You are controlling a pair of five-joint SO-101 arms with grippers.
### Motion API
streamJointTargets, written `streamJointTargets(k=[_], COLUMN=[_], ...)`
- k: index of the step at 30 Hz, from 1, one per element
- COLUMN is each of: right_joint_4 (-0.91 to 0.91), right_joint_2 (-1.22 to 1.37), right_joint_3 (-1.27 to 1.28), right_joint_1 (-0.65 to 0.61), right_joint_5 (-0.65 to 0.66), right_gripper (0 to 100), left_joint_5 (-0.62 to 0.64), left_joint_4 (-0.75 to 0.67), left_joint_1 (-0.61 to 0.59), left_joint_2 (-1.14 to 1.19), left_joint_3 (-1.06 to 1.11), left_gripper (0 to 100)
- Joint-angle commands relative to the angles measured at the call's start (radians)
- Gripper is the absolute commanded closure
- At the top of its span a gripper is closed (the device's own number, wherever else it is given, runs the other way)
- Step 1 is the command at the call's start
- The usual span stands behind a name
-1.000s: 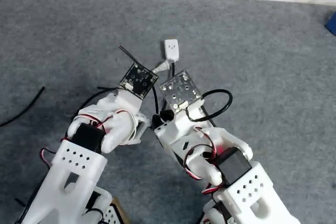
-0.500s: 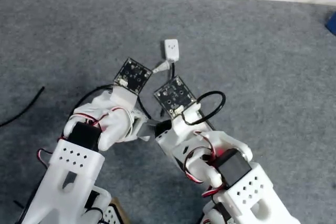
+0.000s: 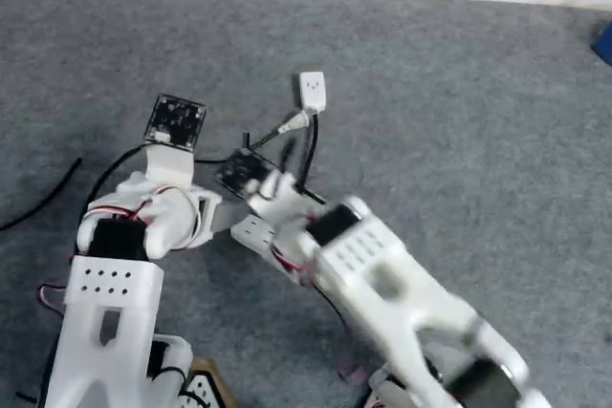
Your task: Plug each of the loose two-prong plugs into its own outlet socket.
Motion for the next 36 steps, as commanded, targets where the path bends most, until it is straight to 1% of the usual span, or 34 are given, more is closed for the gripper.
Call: streamJointTargets(k=[1, 6, 13, 17, 19, 21, 22, 24, 26, 29, 34, 36], right_joint_4=[-0.027, -0.093, -0.154, -0.191, -0.189, -0.151, -0.122, -0.062, -0.031, -0.008, 0.205, 0.249], right_joint_2=[0.177, 0.278, 0.36, 0.447, 0.461, 0.461, 0.461, 0.463, 0.464, 0.466, 0.443, 0.395], right_joint_3=[-0.153, -0.174, -0.174, -0.182, -0.196, -0.228, -0.252, -0.292, -0.315, -0.323, -0.378, -0.424], right_joint_1=[-0.002, -0.004, 0.002, 0.068, 0.111, 0.137, 0.142, 0.14, 0.133, 0.127, 0.087, 0.077], right_joint_5=[0.066, 0.069, 0.074, 0.074, 0.071, 0.069, 0.069, 0.066, 0.026, -0.032, -0.028, -0.038], right_gripper=[77.7, 77.7, 77.8, 78.1, 83.2, 95.5, 99.8, 96.7, 99.0, 99.3, 99.3, 99.3], left_joint_5=[0.009, 0.009, 0.009, 0.009, 0.009, 0.009, 0.009, 0.009, 0.009, 0.009, 0.009, 0.009], left_joint_4=[-0.006, -0.064, -0.058, -0.058, -0.058, -0.058, -0.058, -0.058, -0.058, -0.058, -0.058, -0.058], left_joint_1=[-0.042, -0.044, -0.042, -0.041, -0.039, -0.039, -0.039, -0.039, -0.039, -0.039, -0.038, -0.038], left_joint_2=[-0.013, -0.013, -0.013, -0.013, -0.013, -0.013, -0.013, -0.013, -0.013, -0.013, -0.013, -0.013], left_joint_3=[0.019, 0.065, 0.068, 0.07, 0.07, 0.07, 0.07, 0.07, 0.07, 0.071, 0.071, 0.071], left_gripper=[62, 62, 62, 62, 62, 62, 62, 62, 62, 62, 62, 62])
